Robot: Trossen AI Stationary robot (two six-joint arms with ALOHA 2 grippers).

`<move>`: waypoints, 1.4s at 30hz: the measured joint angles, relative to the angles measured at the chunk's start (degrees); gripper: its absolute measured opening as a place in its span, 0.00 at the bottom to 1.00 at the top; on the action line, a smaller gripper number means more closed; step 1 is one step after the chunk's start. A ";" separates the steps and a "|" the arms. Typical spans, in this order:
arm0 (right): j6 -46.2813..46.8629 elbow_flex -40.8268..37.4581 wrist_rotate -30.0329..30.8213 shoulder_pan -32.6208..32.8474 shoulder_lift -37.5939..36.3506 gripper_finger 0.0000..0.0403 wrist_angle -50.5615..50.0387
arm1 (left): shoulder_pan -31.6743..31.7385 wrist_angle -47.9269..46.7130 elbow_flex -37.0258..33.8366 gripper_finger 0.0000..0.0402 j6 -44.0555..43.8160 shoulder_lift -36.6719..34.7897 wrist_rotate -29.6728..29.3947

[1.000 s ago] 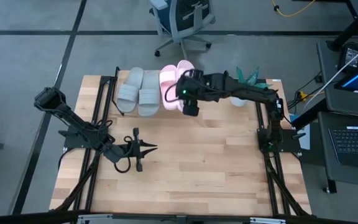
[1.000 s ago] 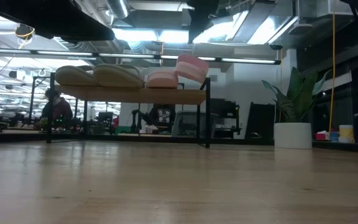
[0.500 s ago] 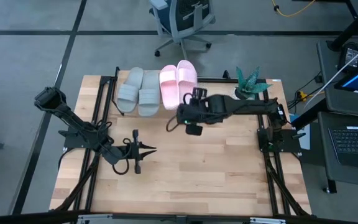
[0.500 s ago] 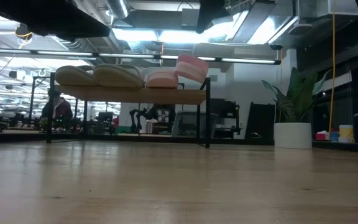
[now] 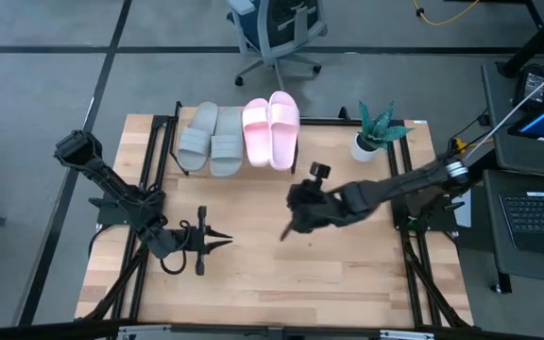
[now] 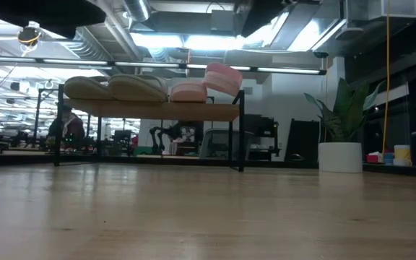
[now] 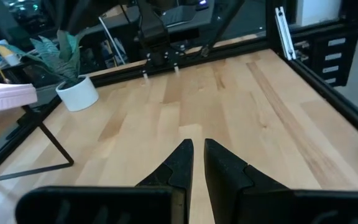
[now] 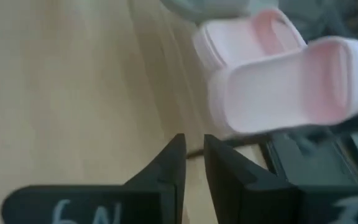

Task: Pick and place slides into the shelf
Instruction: Return to Home Position

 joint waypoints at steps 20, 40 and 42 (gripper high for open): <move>-25.17 -45.78 -20.75 -0.96 -27.40 0.15 61.12 | 0.33 11.05 0.00 0.08 4.32 -3.74 -1.75; -28.10 -59.73 -35.76 -4.89 -41.26 0.15 67.79 | 17.15 -9.50 1.28 0.08 6.35 -27.64 6.35; -28.04 -60.04 -41.59 -6.31 -42.95 0.15 68.65 | 18.05 -12.98 1.75 0.08 4.81 -29.36 6.40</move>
